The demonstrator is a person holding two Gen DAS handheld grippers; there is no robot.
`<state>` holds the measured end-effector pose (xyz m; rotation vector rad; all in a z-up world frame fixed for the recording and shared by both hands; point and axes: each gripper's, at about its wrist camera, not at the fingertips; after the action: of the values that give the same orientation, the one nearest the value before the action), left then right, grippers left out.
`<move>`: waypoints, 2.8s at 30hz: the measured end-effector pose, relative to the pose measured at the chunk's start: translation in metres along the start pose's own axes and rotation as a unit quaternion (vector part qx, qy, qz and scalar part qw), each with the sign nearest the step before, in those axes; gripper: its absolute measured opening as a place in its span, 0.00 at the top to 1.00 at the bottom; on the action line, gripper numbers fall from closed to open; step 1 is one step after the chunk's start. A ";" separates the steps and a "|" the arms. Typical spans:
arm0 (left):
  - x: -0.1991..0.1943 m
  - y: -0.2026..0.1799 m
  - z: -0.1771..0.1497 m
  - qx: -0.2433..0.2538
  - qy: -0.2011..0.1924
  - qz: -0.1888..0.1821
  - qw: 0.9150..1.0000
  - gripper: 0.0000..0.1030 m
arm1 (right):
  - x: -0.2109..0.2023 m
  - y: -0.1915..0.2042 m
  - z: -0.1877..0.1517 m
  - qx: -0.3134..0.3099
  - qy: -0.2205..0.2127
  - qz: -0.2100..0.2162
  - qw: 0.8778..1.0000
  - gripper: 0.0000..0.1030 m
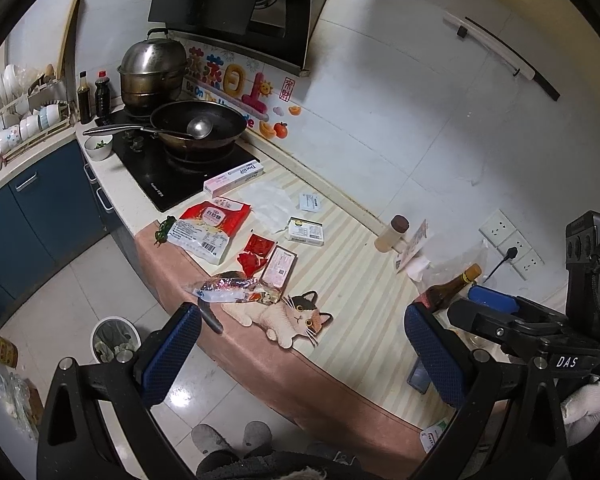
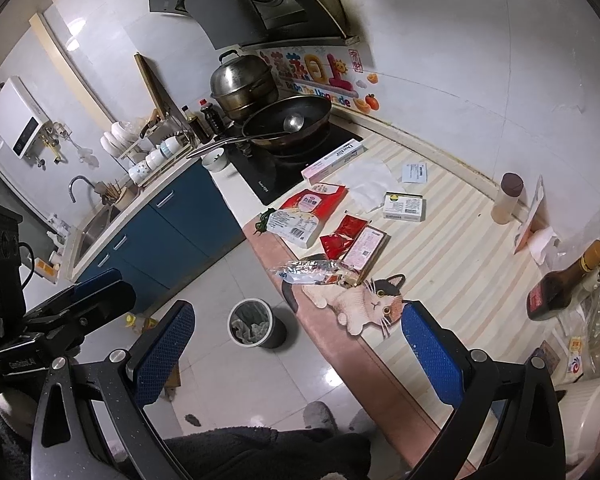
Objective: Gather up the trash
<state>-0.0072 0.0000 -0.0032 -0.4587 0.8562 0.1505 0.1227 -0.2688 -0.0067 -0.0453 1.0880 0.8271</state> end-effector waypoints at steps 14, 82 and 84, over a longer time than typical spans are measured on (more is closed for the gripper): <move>-0.003 -0.002 0.002 -0.001 0.001 -0.004 1.000 0.00 | 0.000 0.005 -0.003 0.003 0.004 0.015 1.000 0.00; 0.180 0.097 0.028 0.031 0.090 0.292 0.952 0.00 | 0.186 -0.083 0.020 0.214 0.033 -0.136 0.967 0.00; 0.212 0.112 0.032 0.028 0.113 0.303 0.946 0.00 | 0.238 -0.099 0.027 0.219 0.066 -0.148 0.962 0.00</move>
<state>0.1188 0.1033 -0.1829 -0.1463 1.2072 0.6491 0.2525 -0.1910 -0.2173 0.1083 1.3323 0.3069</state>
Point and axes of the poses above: each gripper's, at about its wrist camera, not at the fingertips, and x roughly the way its jaws point, y to its left, z to its top, and after that the axes turned 3 degrees about y, right-handed
